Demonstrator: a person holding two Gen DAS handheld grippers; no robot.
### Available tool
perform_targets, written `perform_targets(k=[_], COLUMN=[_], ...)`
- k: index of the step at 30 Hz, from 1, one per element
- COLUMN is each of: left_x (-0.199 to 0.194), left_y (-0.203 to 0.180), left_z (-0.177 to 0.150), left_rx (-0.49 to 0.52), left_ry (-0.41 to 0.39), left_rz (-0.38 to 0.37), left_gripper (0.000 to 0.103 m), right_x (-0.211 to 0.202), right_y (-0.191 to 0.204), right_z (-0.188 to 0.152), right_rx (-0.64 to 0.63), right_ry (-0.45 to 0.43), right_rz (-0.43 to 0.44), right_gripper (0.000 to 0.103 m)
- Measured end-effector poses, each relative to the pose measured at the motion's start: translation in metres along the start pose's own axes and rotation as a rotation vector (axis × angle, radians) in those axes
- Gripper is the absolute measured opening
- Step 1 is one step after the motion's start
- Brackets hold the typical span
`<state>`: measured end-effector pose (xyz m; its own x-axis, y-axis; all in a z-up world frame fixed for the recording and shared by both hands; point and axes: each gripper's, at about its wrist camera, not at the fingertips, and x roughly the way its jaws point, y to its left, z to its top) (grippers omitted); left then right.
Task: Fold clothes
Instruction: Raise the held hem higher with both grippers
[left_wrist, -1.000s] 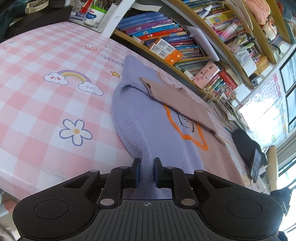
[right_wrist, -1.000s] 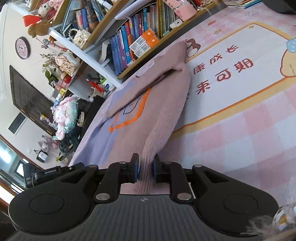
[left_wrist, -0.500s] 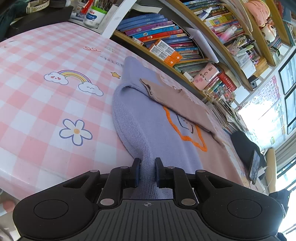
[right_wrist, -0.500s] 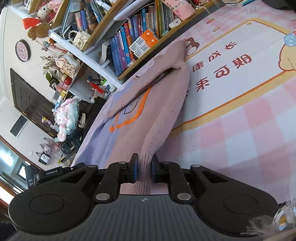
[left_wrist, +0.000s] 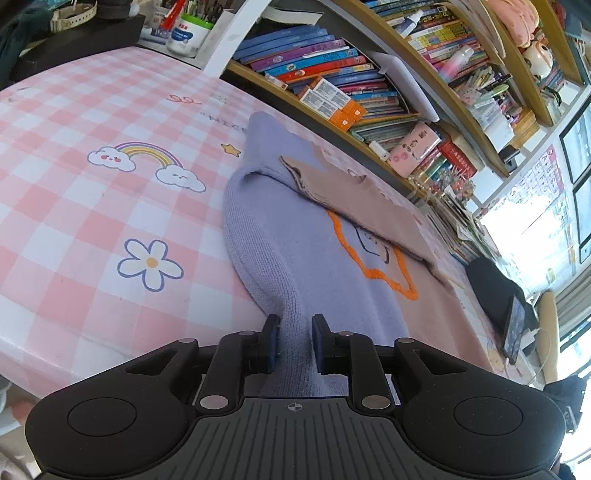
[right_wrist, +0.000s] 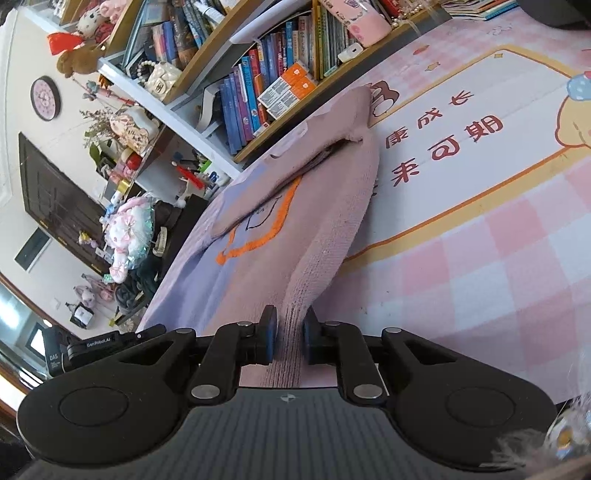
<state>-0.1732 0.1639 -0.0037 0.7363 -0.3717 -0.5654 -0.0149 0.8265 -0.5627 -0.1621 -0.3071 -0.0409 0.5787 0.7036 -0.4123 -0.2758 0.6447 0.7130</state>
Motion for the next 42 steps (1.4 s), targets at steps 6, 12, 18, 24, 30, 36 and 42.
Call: perform_targets(k=[6,12,18,24,30,36,42], left_x=[0.0001,0.0005,0.0013,0.0003,0.0013,0.0023,0.0021], left_y=[0.0003,-0.0004,-0.0003,0.0014,-0.0013,-0.0038,-0.0034], left_z=[0.0,0.0003,0.0026,0.0003,0.001,0.0033,0.0036], left_rx=[-0.002,0.005,0.008,0.007,0.014,0.016,-0.006], left_ry=[0.002,0.007,0.021,0.011,0.016,0.027,0.022], left_rz=[-0.014,-0.015,-0.019,-0.029,-0.014,-0.002,-0.045], left_gripper=[0.025,0.025,0.025,0.025,0.025,0.026,0.046], right_x=[0.001,0.0017,0.002,0.0016,0.0013,0.0014,0.0001], right_y=[0.0014,0.002,0.0047,-0.0023,0.0,-0.0025,-0.0046], right_z=[-0.002,-0.0024,-0.0022,-0.0032,-0.003,-0.0034,-0.0041], right_rx=[-0.024,-0.035,-0.053,-0.032,-0.053,-0.046,-0.047], right_ry=[-0.009,-0.013,-0.011,-0.02,-0.022,-0.026,-0.03], right_rz=[0.011,0.01,0.004,0.035,0.032,0.044,0.054], right_gripper=[0.016,0.016,0.016,0.016,0.016,0.016,0.016])
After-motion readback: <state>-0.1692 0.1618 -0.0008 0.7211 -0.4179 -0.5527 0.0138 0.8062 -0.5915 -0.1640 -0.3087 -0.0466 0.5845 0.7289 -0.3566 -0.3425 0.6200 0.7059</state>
